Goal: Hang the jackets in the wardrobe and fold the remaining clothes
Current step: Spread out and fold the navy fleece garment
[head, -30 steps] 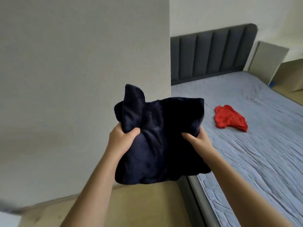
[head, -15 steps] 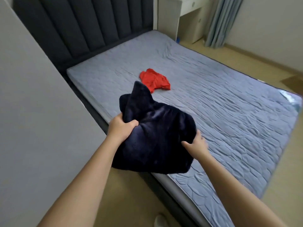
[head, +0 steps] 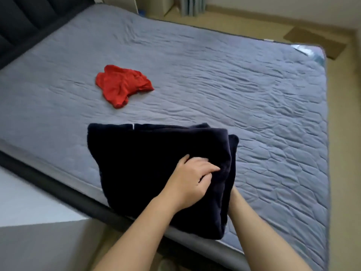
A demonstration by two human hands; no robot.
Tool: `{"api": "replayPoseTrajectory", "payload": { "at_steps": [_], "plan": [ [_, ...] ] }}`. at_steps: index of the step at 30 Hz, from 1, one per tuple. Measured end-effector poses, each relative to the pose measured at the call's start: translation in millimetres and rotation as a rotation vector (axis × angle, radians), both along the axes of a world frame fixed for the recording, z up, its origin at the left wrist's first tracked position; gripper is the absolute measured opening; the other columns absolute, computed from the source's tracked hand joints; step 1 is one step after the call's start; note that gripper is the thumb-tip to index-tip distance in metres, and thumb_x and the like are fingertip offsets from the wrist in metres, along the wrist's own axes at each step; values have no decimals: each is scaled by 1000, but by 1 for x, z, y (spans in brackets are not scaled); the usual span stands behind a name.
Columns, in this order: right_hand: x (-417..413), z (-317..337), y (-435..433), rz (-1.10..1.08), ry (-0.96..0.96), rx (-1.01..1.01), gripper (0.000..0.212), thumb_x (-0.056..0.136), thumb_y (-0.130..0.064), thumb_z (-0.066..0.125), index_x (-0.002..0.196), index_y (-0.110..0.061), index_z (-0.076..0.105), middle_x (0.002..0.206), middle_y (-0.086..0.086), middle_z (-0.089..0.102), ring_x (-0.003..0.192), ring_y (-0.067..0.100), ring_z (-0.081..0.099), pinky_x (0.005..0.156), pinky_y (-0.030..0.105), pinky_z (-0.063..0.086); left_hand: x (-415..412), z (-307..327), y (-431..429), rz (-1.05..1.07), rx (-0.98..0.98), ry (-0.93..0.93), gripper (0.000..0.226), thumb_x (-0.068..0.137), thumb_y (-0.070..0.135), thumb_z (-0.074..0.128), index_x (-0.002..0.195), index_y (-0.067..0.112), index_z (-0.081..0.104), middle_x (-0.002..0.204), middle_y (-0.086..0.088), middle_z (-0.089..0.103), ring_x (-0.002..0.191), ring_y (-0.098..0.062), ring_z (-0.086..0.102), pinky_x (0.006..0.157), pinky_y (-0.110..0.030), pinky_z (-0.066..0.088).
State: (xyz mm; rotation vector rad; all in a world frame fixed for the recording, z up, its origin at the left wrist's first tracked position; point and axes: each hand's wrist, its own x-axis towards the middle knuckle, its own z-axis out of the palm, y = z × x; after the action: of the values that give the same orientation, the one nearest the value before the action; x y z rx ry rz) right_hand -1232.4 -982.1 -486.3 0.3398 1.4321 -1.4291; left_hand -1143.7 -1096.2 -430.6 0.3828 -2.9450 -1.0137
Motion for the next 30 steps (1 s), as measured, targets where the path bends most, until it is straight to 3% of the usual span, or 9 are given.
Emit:
{"api": "replayPoseTrajectory", "payload": {
  "at_steps": [3, 5, 7, 9, 12, 16, 21, 25, 30],
  "plan": [
    [-18, -98, 70, -242, -94, 157, 50, 94, -54, 39, 120, -20, 65, 114, 8, 67, 95, 25, 65, 80, 38, 52, -13, -129, 46, -275, 63, -293, 53, 100, 29, 35, 151, 28, 20, 158, 15, 14, 146, -7, 2, 119, -47, -2],
    [-28, -154, 117, -320, 11, 395, 56, 98, -54, 32, 140, -19, 44, 126, 5, 56, 109, 25, 53, 96, 43, 38, -9, -193, 70, -368, -25, -372, 57, 99, 33, 28, 153, 25, 10, 160, 11, 2, 147, -9, -4, 118, -50, 3],
    [-32, -181, 140, -213, 201, 568, 54, 99, -43, 41, 138, -7, 43, 116, 6, 56, 103, 24, 53, 90, 38, 40, -1, -229, 76, -364, -167, -316, 61, 94, 40, 26, 152, 23, 17, 160, 6, 7, 147, -14, 5, 116, -54, 17],
    [-34, -186, 134, -117, 414, 582, 46, 97, -32, 50, 135, -5, 46, 121, 8, 56, 106, 20, 55, 90, 31, 40, 6, -242, 65, -302, -264, -217, 62, 91, 44, 33, 149, 23, 26, 159, 3, 17, 146, -17, 15, 113, -52, 25],
    [-36, -182, 88, -72, 588, 462, 42, 92, -30, 60, 128, -13, 48, 104, -3, 59, 89, 7, 57, 79, 25, 44, 10, -247, 25, -254, -327, -130, 62, 93, 42, 34, 151, 25, 21, 160, 3, 11, 148, -17, 7, 117, -51, 13],
    [-48, -191, 29, 87, 499, 505, 40, 83, -34, 68, 114, -13, 52, 103, -1, 63, 96, 18, 60, 83, 32, 47, 12, -253, -31, 116, -418, -294, 65, 93, 43, 38, 151, 20, 21, 159, -7, 15, 146, -28, 15, 110, -59, 22],
    [-57, -198, 29, -81, 824, 569, 11, 89, -23, 61, 95, -16, 54, 96, 3, 65, 89, 20, 57, 74, 30, 39, -10, -272, -72, 197, -392, -370, 70, 96, 48, 35, 153, 23, 1, 160, -9, -4, 147, -28, 0, 114, -55, 12],
    [-49, -226, 33, 55, 700, 788, 28, 92, -28, 57, 112, -13, 44, 121, 15, 56, 111, 36, 53, 86, 42, 41, -16, -302, -72, 210, -366, -532, 73, 96, 51, 29, 152, 21, -7, 160, -9, -8, 147, -23, -3, 115, -57, 10],
    [-53, -202, 4, 415, 1406, 945, 68, 87, -23, 53, 149, -18, 26, 157, 9, 23, 144, 31, 20, 112, 57, 17, -23, -284, -69, 252, -473, -212, 74, 86, 34, 37, 152, 10, 12, 159, -15, 9, 147, -29, 8, 114, -58, 6]
  ]
}}
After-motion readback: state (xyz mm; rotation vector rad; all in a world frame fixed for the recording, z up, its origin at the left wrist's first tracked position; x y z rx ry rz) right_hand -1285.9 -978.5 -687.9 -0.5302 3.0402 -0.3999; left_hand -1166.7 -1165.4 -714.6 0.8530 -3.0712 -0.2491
